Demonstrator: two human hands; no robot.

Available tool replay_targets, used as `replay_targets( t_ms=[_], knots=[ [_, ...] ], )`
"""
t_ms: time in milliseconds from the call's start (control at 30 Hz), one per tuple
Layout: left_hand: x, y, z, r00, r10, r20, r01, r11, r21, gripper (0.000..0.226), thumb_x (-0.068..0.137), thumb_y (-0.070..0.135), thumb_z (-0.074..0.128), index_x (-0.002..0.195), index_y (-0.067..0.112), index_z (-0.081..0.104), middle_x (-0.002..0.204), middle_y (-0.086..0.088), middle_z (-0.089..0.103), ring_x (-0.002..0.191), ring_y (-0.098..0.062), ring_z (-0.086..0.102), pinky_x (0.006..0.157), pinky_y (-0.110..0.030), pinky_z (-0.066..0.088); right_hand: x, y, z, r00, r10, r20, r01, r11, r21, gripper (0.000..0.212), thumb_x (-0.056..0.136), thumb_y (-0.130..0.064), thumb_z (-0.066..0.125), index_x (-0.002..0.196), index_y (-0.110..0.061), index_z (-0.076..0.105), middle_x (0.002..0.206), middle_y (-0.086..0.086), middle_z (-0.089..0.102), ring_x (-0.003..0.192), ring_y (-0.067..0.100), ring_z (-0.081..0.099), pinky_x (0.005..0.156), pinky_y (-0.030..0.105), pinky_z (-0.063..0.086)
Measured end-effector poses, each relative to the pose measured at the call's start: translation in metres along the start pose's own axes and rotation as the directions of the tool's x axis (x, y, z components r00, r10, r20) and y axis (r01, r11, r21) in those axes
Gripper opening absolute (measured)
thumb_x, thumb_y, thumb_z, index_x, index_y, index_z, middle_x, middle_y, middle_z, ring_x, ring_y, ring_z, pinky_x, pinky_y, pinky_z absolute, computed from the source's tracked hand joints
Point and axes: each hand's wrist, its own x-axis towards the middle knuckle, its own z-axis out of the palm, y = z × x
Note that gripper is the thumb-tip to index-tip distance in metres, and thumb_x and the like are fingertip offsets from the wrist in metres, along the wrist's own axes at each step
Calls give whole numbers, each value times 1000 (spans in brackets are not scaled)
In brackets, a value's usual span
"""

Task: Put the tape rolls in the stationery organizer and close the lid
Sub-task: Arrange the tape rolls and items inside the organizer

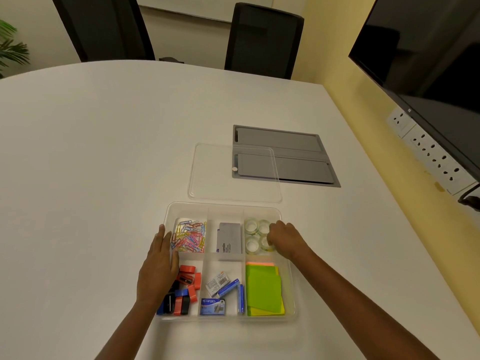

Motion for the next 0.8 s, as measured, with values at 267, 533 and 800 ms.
replay_targets(
  t_ms=[267,533,800],
  knots=[
    [2,-1,1,1000,-10,4,10,1000,8,47,93,19,43,138,11,30,154,-9,22,138,-30,32,99,-49,44,3,3,8,1000,30,-7,-28,987,157,44,90,6,42,128,-13,52,131,12,55,121,26,50,97,37,38],
    [1,-1,1,1000,-18,6,18,1000,-8,47,93,20,43,138,12,30,154,-8,22,137,-30,33,99,-50,44,18,-28,13,993,-102,-51,110,977,183,49,89,6,43,134,-13,45,133,13,48,121,30,45,94,42,40],
    [2,-2,1,1000,-5,-5,5,1000,-28,46,93,17,44,137,11,32,154,-9,23,135,-31,36,98,-48,46,17,-17,12,982,-183,-47,184,983,20,48,93,0,41,137,-18,39,140,10,42,126,29,41,96,44,38]
  ],
)
